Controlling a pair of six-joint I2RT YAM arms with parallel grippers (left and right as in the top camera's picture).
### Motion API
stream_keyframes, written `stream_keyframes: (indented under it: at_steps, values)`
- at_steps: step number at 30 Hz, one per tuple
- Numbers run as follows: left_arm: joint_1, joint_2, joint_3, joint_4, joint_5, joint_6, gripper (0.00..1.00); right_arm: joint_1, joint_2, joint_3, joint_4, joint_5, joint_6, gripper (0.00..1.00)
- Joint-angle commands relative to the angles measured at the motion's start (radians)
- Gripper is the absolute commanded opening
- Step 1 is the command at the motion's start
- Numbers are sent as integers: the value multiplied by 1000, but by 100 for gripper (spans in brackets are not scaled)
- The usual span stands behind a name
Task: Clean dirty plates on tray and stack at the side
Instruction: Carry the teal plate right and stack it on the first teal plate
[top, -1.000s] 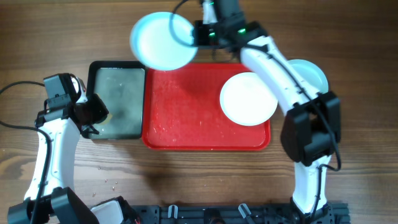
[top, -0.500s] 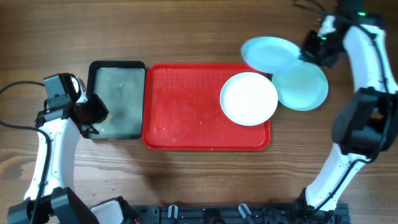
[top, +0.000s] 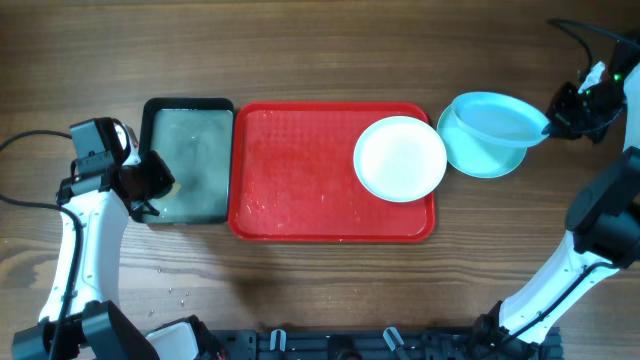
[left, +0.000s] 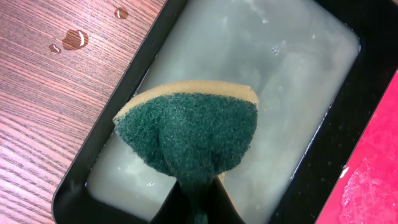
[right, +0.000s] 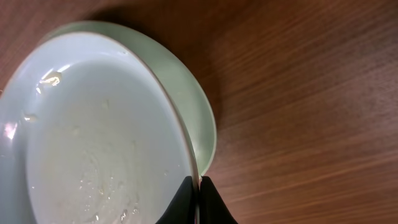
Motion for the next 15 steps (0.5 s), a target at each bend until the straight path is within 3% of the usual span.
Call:
stream_keyframes:
  at_steps: [1, 6, 9, 15]
  values:
    - [6, -14, -6, 3, 6, 12, 4, 4, 9, -5, -1, 31, -21, 4]
    - [6, -14, -6, 4, 6, 12, 4, 21, 9, -66, 71, 31, -20, 9]
    - [6, -14, -6, 4, 6, 12, 4, 44, 9, -92, 104, 30, -21, 33]
    - [6, -14, -6, 4, 8, 12, 4, 75, -7, -75, 40, -80, -66, 39]
